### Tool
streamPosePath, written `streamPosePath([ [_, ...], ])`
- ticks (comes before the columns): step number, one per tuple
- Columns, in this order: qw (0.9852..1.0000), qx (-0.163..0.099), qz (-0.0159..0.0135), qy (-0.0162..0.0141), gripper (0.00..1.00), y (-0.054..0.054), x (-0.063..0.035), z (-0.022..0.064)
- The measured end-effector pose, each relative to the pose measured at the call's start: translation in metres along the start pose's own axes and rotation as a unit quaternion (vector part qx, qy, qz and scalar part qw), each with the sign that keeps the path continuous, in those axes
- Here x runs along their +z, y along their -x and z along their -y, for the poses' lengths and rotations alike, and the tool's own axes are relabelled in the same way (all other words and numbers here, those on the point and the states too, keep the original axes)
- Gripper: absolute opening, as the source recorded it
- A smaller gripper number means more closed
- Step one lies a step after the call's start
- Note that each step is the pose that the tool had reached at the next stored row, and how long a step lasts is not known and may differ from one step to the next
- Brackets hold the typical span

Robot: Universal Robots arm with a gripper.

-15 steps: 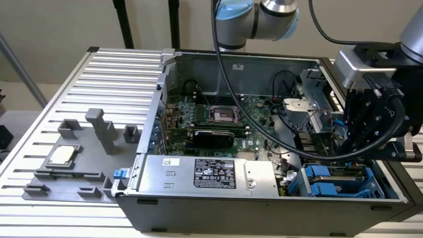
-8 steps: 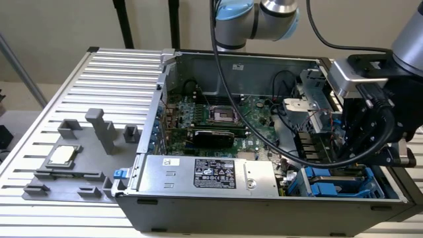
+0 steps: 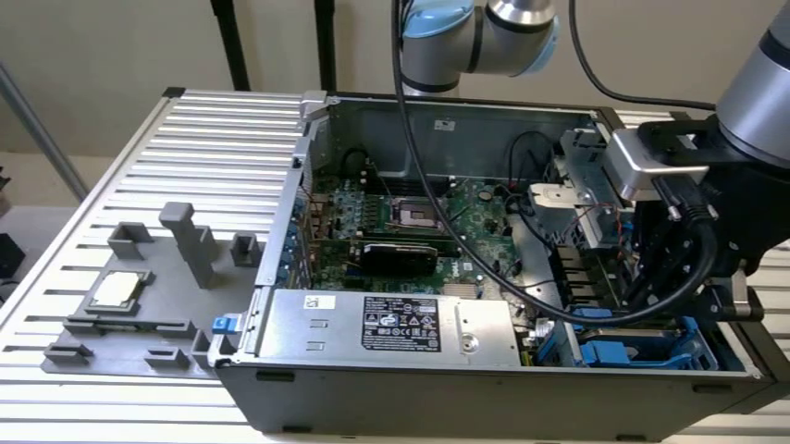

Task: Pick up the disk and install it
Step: 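Insert the second disk wire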

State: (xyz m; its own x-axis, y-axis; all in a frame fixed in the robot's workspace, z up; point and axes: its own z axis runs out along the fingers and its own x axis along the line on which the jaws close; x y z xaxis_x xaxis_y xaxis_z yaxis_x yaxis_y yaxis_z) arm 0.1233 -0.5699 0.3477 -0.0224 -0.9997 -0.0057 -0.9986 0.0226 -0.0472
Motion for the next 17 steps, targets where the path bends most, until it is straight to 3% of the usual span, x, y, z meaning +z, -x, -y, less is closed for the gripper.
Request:
streamPosePath([
  [5,1.0000,0.000,0.0014,-0.0007,0.17,-0.0003,0.0011,-0.0001],
  [17,1.0000,0.000,0.0015,-0.0009,0.17,-0.0014,0.0036,-0.0002],
])
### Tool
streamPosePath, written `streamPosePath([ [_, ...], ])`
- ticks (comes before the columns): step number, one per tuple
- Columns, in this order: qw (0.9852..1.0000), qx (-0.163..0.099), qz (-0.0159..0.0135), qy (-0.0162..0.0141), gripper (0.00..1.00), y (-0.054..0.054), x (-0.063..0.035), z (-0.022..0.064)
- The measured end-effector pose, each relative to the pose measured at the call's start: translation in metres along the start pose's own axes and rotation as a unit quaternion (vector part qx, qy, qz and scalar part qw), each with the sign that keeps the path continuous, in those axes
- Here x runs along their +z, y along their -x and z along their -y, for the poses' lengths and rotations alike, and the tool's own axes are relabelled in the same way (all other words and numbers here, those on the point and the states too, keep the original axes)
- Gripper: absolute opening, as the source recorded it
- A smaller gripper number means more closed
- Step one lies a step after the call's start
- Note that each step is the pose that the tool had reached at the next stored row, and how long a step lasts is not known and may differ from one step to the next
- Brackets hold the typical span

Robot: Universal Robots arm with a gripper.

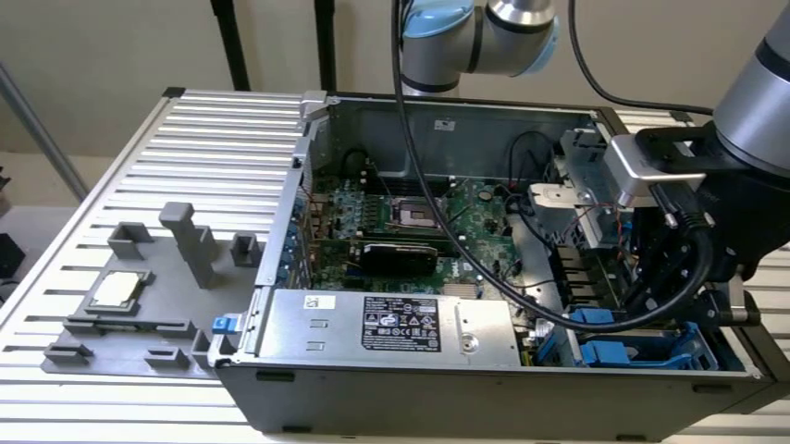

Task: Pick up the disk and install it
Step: 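Insert the second disk wire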

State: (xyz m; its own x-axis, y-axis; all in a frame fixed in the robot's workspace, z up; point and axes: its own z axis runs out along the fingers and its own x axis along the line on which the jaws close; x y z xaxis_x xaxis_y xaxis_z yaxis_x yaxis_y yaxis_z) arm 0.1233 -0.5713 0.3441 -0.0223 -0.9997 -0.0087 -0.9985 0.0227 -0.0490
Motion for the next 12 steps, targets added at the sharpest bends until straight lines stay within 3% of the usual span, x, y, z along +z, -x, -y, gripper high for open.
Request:
streamPosePath([
  [12,1.0000,0.000,0.0001,-0.0001,0.17,-0.0011,0.0035,0.0017],
])
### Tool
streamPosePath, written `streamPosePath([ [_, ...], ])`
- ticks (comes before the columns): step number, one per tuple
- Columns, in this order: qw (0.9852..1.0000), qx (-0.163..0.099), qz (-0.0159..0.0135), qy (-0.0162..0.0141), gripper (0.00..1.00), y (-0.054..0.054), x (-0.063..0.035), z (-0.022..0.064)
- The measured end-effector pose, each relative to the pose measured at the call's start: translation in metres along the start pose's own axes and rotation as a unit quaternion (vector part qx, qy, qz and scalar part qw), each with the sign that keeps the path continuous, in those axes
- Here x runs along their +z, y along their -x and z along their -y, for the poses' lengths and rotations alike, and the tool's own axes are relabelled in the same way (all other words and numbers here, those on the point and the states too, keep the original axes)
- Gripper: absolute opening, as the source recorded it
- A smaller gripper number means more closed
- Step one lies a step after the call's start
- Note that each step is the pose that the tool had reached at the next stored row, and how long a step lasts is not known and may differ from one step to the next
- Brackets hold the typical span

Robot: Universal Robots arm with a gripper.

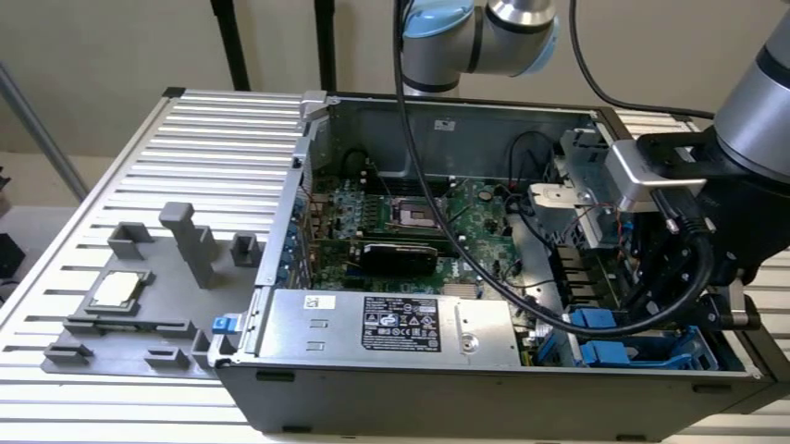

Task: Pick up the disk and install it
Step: 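Insert the second disk wire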

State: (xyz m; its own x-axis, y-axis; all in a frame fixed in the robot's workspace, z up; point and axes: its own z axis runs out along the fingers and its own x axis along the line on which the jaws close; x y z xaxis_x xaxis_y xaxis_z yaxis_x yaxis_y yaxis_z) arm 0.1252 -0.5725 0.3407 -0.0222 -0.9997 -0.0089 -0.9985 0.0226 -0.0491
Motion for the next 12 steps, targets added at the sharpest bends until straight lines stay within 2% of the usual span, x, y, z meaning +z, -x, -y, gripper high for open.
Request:
streamPosePath([
  [8,1.0000,0.000,-0.0001,0.0000,0.18,-0.0004,0.0028,-0.0001],
  [9,1.0000,0.000,0.0000,0.0000,0.24,-0.0004,0.0028,-0.0001],
  [11,1.0000,0.000,0.0001,0.0000,0.24,-0.0004,0.0011,0.0000],
  [12,1.0000,0.000,0.0001,0.0001,0.31,-0.0004,-0.0002,0.0000],
])
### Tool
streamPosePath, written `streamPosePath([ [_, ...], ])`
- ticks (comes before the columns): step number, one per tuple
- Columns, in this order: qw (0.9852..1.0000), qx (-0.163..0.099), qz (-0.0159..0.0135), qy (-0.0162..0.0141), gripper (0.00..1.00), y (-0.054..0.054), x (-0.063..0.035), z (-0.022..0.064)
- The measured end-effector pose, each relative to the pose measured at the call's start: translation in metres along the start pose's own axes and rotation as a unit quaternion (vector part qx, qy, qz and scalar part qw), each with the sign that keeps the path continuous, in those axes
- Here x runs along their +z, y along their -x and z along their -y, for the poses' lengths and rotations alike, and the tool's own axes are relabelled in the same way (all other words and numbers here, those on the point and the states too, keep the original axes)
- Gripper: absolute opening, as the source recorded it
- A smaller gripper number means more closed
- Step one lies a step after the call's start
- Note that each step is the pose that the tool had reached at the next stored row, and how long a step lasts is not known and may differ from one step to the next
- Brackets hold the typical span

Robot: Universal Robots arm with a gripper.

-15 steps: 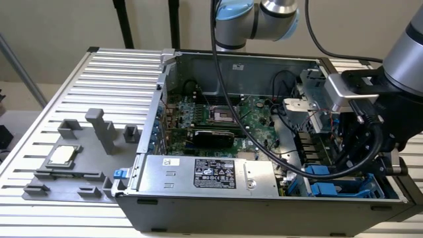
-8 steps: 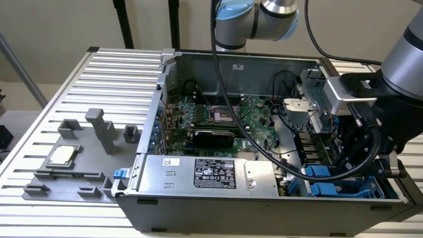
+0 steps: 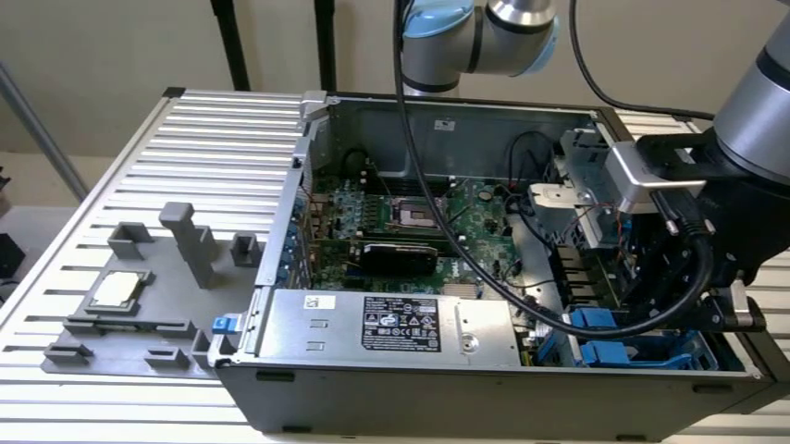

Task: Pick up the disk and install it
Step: 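Insert the second disk wire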

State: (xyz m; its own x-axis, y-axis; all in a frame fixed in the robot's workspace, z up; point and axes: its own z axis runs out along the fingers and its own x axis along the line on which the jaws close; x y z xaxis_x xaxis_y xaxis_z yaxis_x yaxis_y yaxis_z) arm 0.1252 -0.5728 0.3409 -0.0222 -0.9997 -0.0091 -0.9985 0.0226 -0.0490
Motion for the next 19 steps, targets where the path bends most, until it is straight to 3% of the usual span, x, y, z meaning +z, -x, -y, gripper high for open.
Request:
streamPosePath([
  [3,1.0000,0.000,0.0002,0.0000,0.31,0.000,-0.0043,-0.0023],
  [10,1.0000,0.000,0.0006,0.0000,0.31,0.000,-0.0120,-0.0243],
  [19,1.0000,0.000,0.0006,0.0001,0.31,0.000,-0.0122,-0.0254],
])
